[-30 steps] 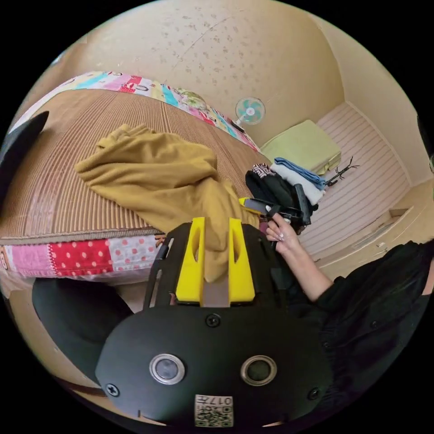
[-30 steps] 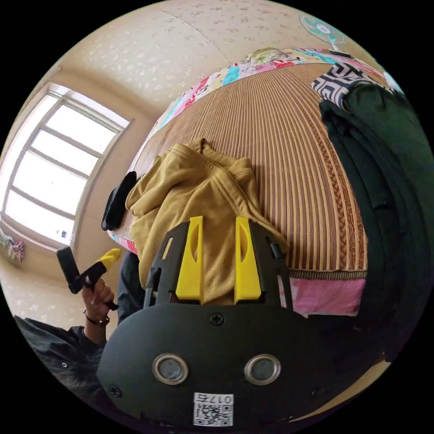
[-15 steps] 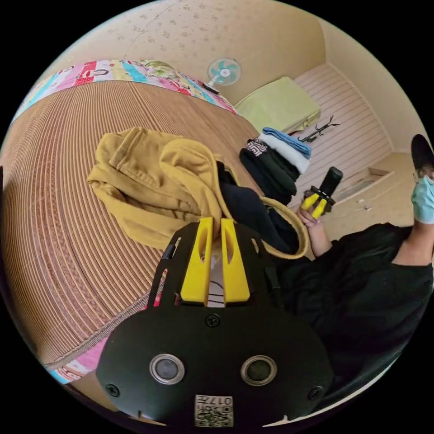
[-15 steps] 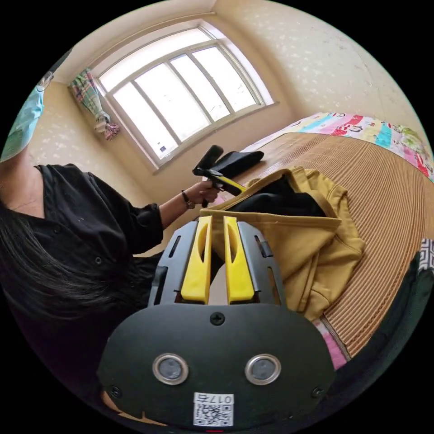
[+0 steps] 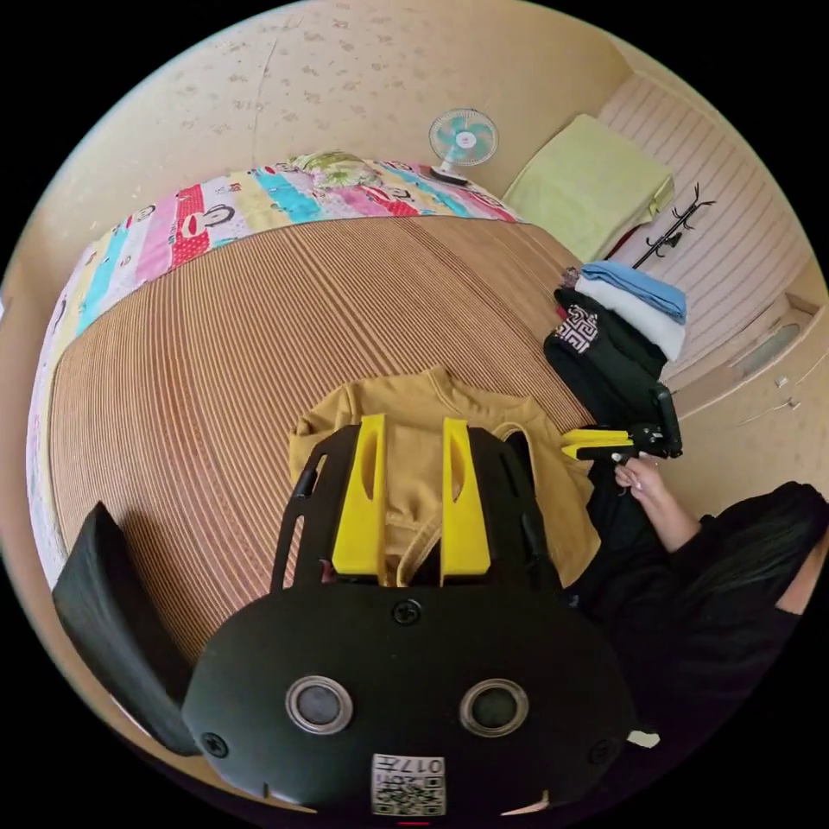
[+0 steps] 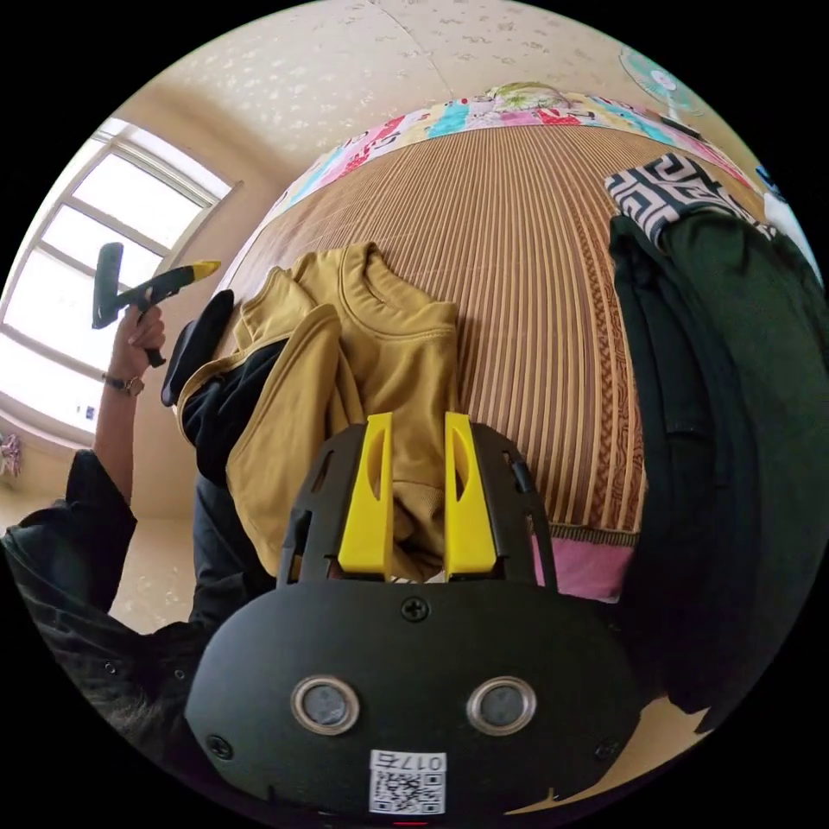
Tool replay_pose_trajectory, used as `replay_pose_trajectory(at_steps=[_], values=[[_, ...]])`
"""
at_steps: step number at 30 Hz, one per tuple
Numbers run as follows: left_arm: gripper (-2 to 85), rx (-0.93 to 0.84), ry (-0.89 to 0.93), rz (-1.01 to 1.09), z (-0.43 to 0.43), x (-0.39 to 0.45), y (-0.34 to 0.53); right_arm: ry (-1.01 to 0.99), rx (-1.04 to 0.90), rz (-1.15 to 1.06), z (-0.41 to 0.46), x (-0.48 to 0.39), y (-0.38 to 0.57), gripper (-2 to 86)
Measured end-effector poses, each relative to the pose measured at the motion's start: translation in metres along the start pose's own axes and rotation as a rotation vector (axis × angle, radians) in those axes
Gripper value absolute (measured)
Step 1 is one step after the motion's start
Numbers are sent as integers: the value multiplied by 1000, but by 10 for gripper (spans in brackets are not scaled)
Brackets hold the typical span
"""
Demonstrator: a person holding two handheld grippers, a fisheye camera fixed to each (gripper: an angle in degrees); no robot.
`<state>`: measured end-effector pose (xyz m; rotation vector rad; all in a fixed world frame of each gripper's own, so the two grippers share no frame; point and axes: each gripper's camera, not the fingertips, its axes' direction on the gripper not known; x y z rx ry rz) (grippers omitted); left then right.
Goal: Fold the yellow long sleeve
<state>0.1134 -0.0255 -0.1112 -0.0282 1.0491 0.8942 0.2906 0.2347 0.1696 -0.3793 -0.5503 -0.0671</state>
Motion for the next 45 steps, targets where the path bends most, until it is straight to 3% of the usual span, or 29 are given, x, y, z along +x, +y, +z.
replay_pose_trajectory(at_steps=[4,6,8,10,14,17,19,21,24,29,31,34,39,41,45], values=[[134,-329,-273,63,99,-1,-77,102,-4,-7,34,-19,16,114],[134,-450,-304,56,132,-4,-75,127,-29,-20,50,-27,19,95],[111,-390,-257,37,125,4,-66,162,-88,-68,68,-38,21,64],[61,-439,-255,49,123,27,-44,167,-113,-85,85,-46,21,45],[37,-477,-529,182,94,86,9,152,33,-59,64,-58,18,34],[28,-100,-491,63,-25,125,67,161,215,-115,14,-85,16,29],[24,297,-288,-99,-143,146,132,189,407,-190,-34,-121,26,28],[21,583,-166,-176,-218,165,187,254,579,-231,-72,-152,41,28],[19,959,-193,-82,-309,220,259,267,860,-239,-132,-188,65,28],[19,1207,-148,-151,-380,261,276,151,1095,-258,-186,-223,71,26],[20,1383,-74,-73,-405,288,291,67,1254,-262,-214,-231,104,26],[22,1500,-115,-61,-424,320,306,28,1406,-264,-237,-237,148,26],[25,1337,-318,-143,-430,309,248,182,1311,-306,-250,-246,104,30],[28,1232,-315,-197,-422,263,201,218,1173,-316,-242,-240,37,33],[48,922,-264,-349,-362,90,49,327,737,-254,-163,-205,-203,51]])
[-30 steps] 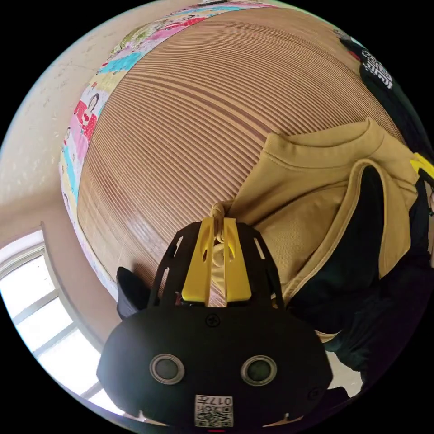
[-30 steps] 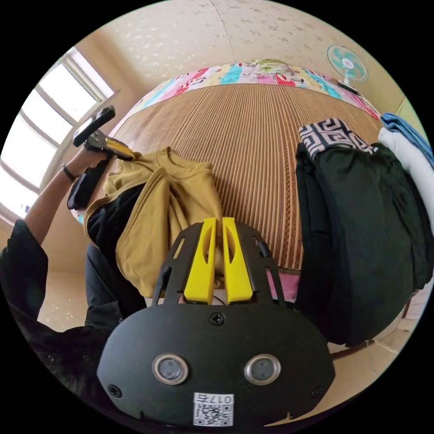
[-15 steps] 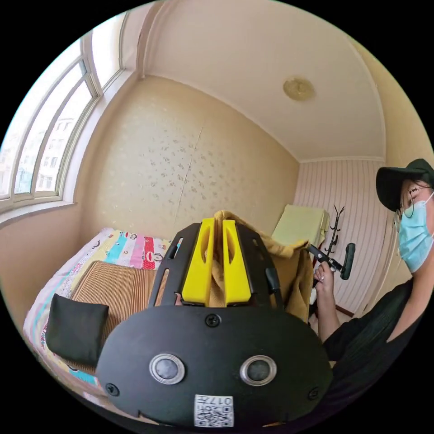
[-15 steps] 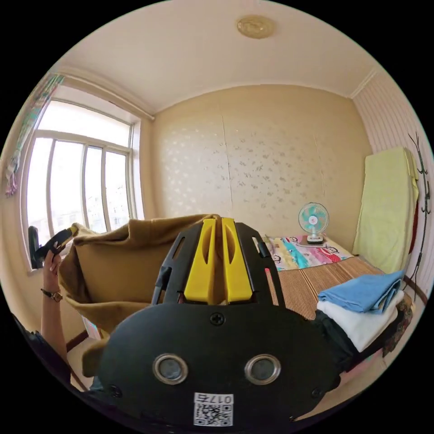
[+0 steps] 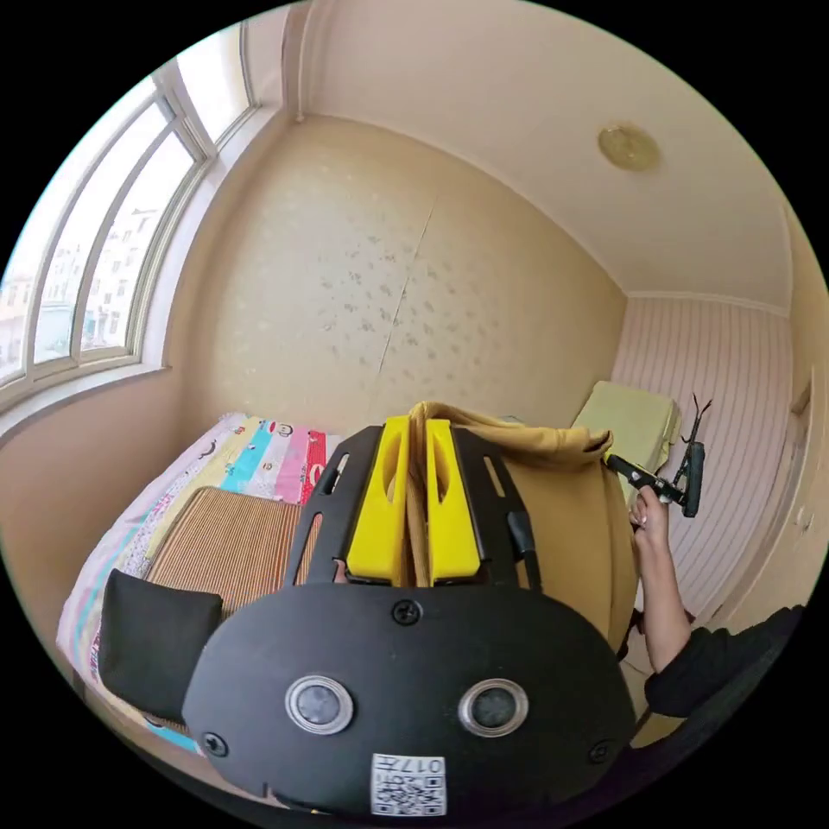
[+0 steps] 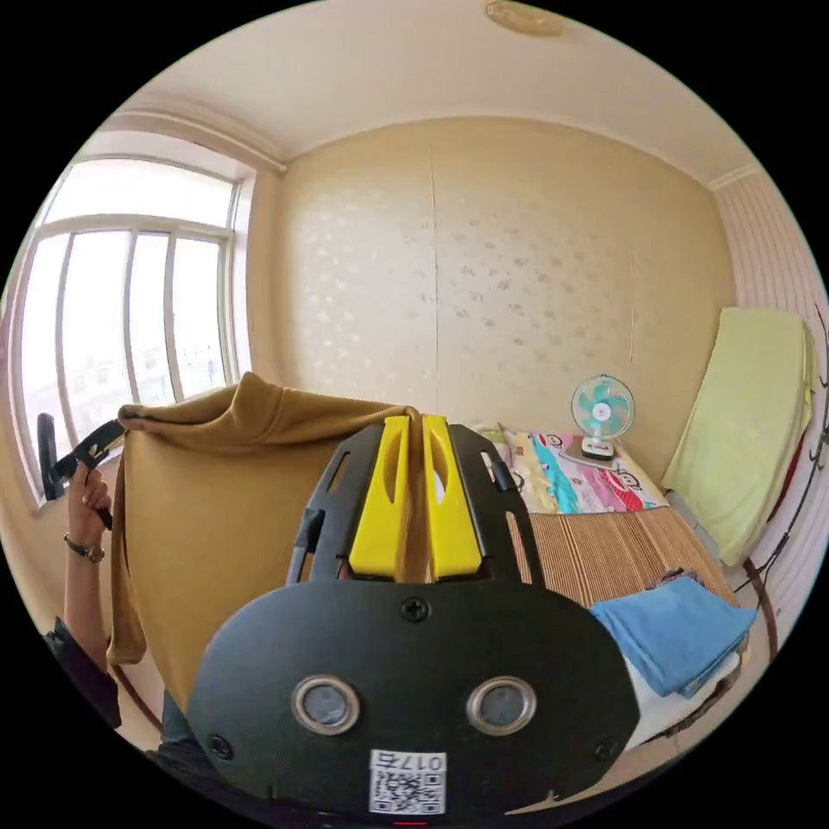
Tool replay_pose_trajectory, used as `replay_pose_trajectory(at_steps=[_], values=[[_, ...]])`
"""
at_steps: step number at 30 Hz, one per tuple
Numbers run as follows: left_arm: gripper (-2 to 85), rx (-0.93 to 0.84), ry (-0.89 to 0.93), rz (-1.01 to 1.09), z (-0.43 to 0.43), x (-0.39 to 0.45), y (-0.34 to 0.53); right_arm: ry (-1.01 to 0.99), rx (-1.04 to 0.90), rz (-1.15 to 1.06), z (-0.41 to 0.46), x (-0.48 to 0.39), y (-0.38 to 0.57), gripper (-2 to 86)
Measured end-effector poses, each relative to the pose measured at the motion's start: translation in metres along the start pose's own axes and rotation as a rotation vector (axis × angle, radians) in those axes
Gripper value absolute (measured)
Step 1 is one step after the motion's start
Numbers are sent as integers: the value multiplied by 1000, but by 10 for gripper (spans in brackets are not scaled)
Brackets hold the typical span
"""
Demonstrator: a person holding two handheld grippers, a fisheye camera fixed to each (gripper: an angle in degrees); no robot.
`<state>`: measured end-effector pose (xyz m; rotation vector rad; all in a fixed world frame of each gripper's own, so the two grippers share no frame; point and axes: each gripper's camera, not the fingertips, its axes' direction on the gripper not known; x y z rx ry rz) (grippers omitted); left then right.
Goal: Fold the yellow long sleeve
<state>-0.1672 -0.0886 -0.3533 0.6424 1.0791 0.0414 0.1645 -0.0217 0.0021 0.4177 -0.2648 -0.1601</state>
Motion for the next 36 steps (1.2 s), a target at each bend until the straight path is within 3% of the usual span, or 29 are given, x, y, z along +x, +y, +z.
replay_pose_trajectory(at_steps=[1,4,9,12,13,16,17,20,22,25,27,29,31,33,36], values=[[60,-138,-48,-53,61,-28,0,31,-144,36,76,11,-11,60],[75,-341,-75,-129,141,-68,49,5,-348,96,167,20,28,69],[87,-588,-23,-6,192,-49,198,-98,-423,-101,172,-35,179,57],[97,-799,12,36,211,-23,290,-177,-506,-56,150,-43,277,53],[90,-872,-77,27,210,-18,319,-235,-558,-47,139,-43,307,51],[63,-786,-147,-28,162,-11,346,-202,-694,-78,108,-34,369,36],[60,-798,-145,-45,155,-9,347,-213,-652,-78,91,-29,374,33],[58,-901,-100,-72,122,0,346,-210,-773,-107,44,-9,372,21],[62,-825,-105,-50,85,-8,326,-209,-900,-122,19,8,357,14],[64,-569,-392,-24,30,-59,280,-184,-888,-66,-9,42,334,8],[76,-553,-536,-21,24,-108,255,-223,-823,-39,-24,61,322,6],[105,-657,-580,-93,39,-169,239,-251,-837,14,-29,78,312,6],[129,-883,-426,-184,78,-238,244,-291,-851,68,-34,96,302,5],[116,-868,-374,-149,78,-250,235,-325,-843,95,-41,105,294,5],[57,-1008,-270,-151,68,-257,212,-330,-820,91,-54,116,276,4]])
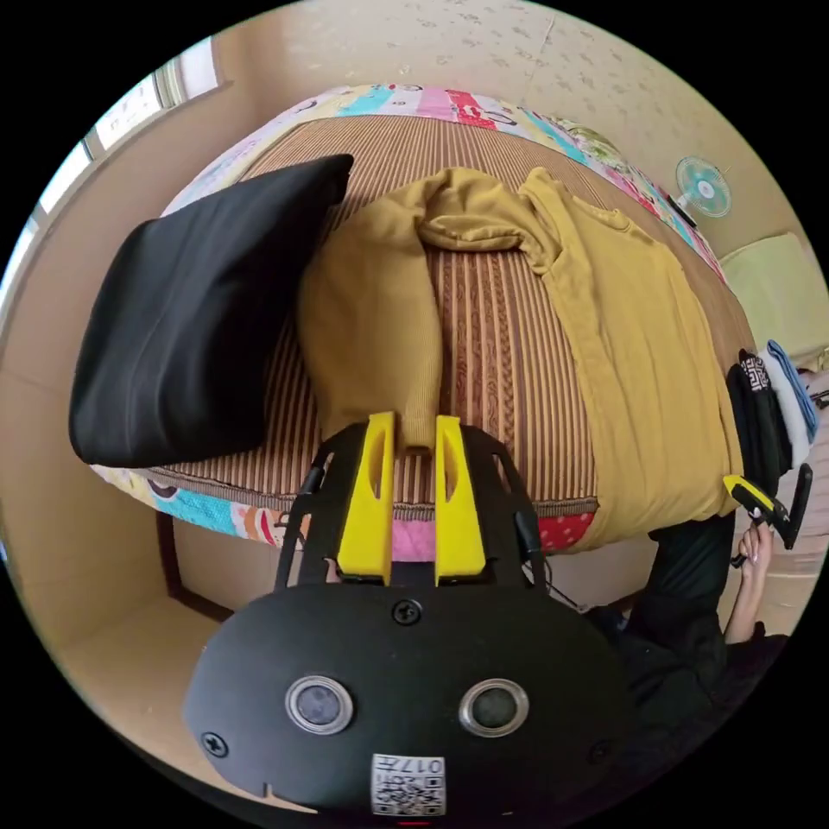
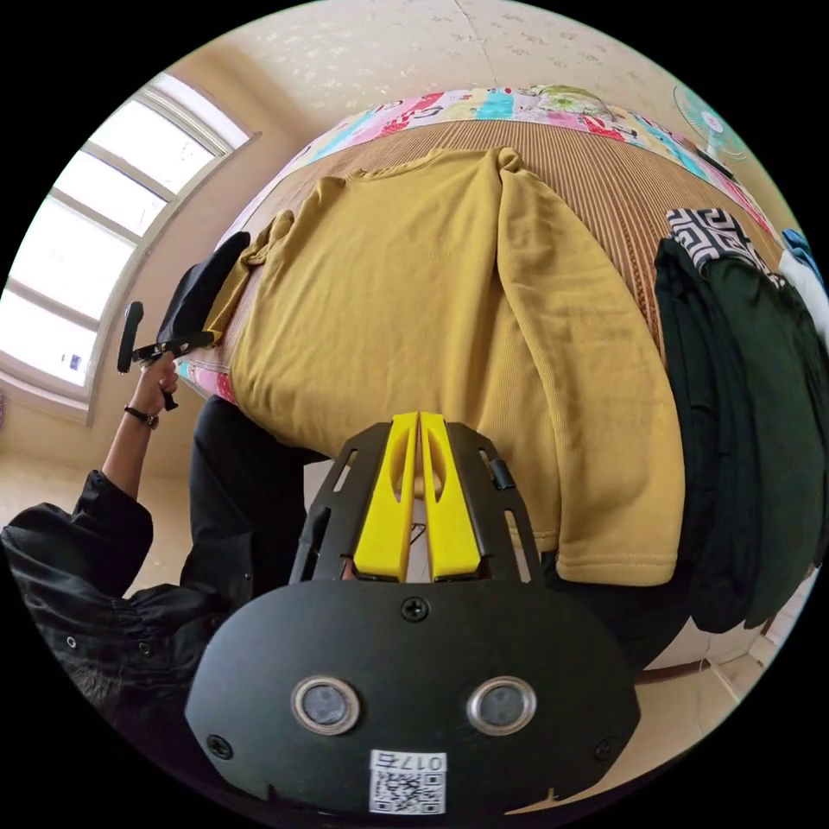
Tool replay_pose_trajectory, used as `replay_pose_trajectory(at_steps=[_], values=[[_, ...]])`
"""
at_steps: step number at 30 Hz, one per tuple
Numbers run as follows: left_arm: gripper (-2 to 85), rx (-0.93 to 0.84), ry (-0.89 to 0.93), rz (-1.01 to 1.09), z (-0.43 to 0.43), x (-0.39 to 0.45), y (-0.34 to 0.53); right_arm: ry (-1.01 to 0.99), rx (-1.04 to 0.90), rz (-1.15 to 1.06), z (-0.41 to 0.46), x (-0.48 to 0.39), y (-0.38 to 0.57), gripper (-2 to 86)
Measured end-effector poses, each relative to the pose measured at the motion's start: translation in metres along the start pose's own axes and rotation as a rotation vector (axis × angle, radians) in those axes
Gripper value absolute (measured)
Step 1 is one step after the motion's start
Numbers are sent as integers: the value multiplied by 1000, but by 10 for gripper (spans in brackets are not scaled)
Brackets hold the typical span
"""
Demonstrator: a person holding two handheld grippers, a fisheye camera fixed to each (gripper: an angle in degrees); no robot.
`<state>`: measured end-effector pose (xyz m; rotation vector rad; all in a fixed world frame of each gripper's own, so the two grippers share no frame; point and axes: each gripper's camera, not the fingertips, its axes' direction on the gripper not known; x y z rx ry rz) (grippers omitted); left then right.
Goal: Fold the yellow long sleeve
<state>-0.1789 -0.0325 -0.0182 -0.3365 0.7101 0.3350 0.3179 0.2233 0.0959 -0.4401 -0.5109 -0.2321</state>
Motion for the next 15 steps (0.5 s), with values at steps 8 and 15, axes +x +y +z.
replay_pose_trajectory(at_steps=[8,15], values=[[51,492,1013,-49,-195,-131,76,-5,163,-265,-55,5,-21,6],[52,542,910,86,-281,-77,-19,-286,211,-331,-15,48,-26,4]])
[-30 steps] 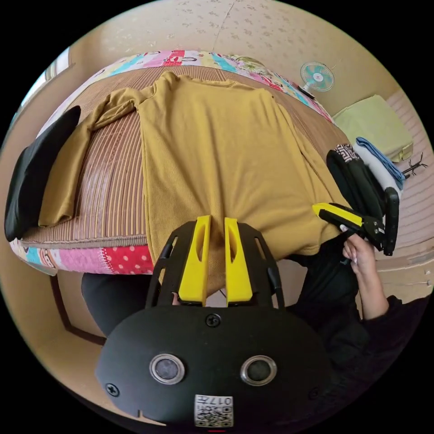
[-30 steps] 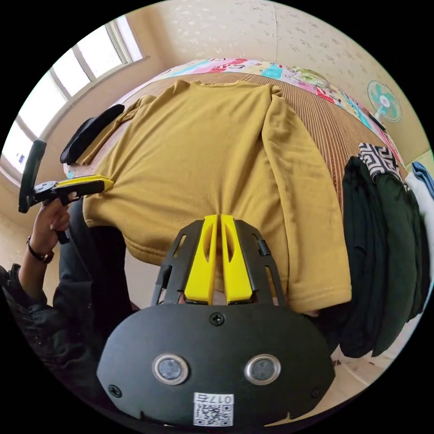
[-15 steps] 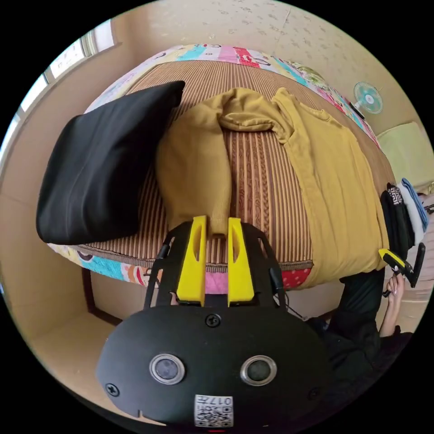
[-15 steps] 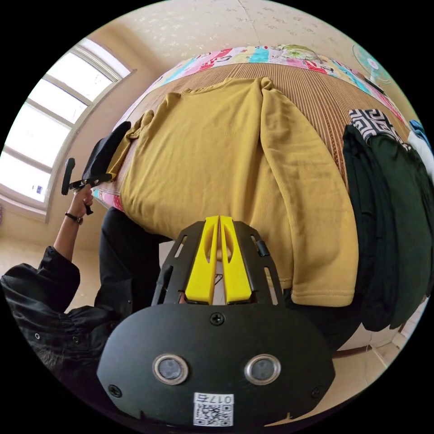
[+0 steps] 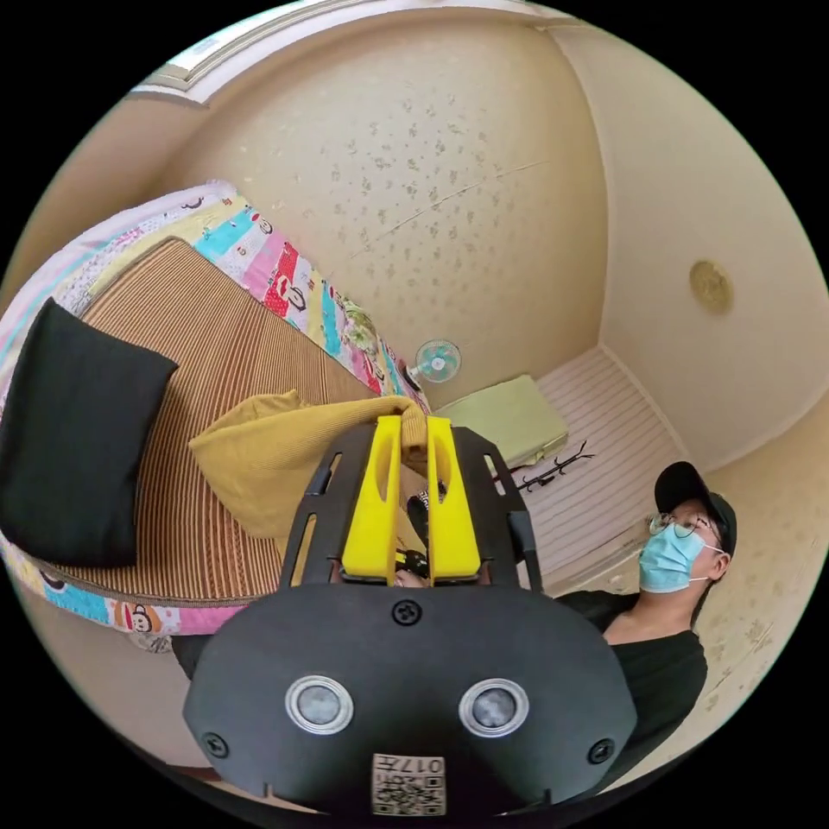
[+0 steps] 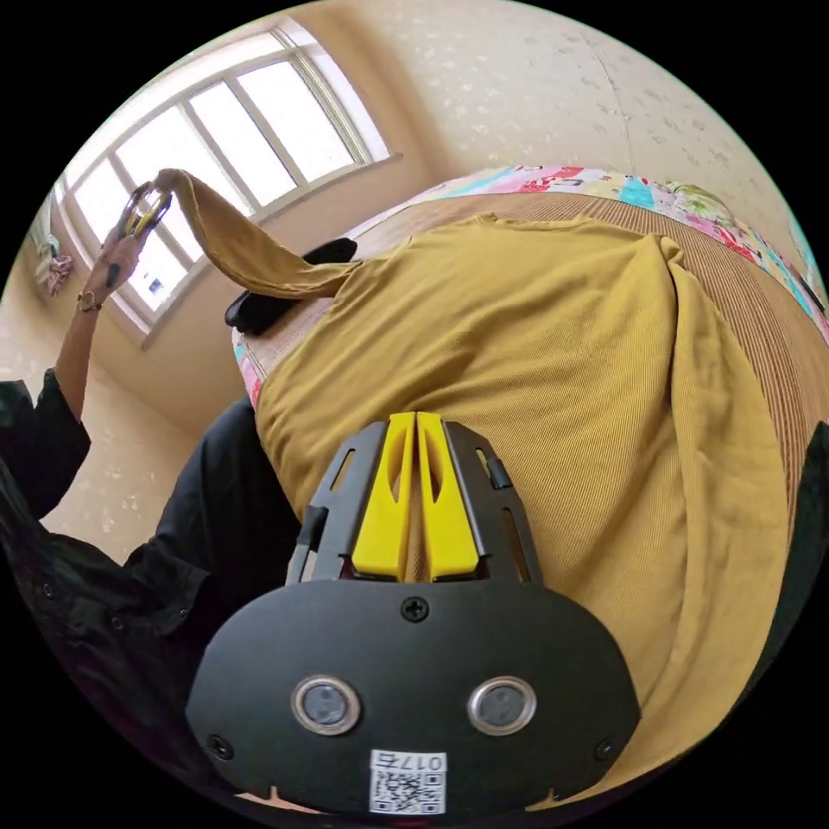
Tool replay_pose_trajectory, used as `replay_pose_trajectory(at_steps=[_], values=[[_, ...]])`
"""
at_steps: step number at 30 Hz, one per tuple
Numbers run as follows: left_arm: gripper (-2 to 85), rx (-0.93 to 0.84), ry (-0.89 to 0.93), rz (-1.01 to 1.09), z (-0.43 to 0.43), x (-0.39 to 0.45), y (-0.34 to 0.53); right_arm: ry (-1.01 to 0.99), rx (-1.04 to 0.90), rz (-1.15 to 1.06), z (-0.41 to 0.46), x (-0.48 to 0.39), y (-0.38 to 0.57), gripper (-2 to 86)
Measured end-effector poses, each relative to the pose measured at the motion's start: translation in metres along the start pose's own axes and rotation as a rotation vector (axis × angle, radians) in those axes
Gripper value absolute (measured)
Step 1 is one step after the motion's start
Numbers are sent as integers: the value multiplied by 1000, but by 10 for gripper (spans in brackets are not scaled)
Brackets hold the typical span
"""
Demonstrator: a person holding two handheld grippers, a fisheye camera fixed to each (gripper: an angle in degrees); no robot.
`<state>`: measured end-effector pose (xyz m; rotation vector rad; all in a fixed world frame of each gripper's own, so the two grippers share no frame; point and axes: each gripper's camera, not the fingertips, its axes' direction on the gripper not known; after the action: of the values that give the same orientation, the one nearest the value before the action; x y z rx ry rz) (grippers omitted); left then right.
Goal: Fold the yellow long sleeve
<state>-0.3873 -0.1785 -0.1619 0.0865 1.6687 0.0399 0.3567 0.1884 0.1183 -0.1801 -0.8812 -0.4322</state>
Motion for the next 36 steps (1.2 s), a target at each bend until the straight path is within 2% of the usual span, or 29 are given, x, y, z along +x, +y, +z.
replay_pose_trajectory(at_steps=[2,4,5,7,9,11,12,15,17,19,21,23,24,26,28,30,32,34,36], values=[[52,-93,33,66,62,13,-32,-97,27,27,-17,14,7,4],[53,-219,117,116,161,17,-62,-147,54,25,-33,22,13,5],[53,-252,139,118,188,15,-68,-150,56,21,-36,23,14,5],[58,-375,196,82,299,-7,-76,-161,63,11,-47,23,15,5],[69,-454,149,16,373,-42,-68,-184,71,14,-54,25,15,4],[82,-478,8,-47,415,-84,-50,-215,75,24,-60,28,13,4],[88,-450,-79,-94,419,-107,-35,-229,80,27,-64,28,12,3],[101,-347,-79,-78,383,-122,13,-246,86,26,-68,25,7,3],[112,-334,-230,-54,350,-120,51,-254,89,28,-68,22,2,3],[121,-265,-502,26,296,-109,108,-252,90,31,-66,14,-7,3],[121,-231,-632,55,265,-107,152,-245,83,42,-62,7,-16,3],[115,-306,-672,74,259,-116,190,-219,80,79,-55,-3,-27,4],[107,-445,-737,53,269,-134,212,-170,81,80,-50,-16,-34,4],[67,-422,-832,131,264,-135,234,-60,79,34,-42,-43,-44,5],[48,-453,-936,103,262,-137,240,67,-25,-40,-37,-86,-60,8],[46,-453,-951,69,258,-140,241,174,-95,-54,-47,-116,-64,12],[48,-417,-924,54,251,-147,244,277,-15,26,-79,-133,-51,20],[51,-327,-852,-9,234,-158,253,341,86,304,-127,-126,-21,42],[55,-265,-852,-36,228,-159,262,335,113,581,-153,-107,11,75]])
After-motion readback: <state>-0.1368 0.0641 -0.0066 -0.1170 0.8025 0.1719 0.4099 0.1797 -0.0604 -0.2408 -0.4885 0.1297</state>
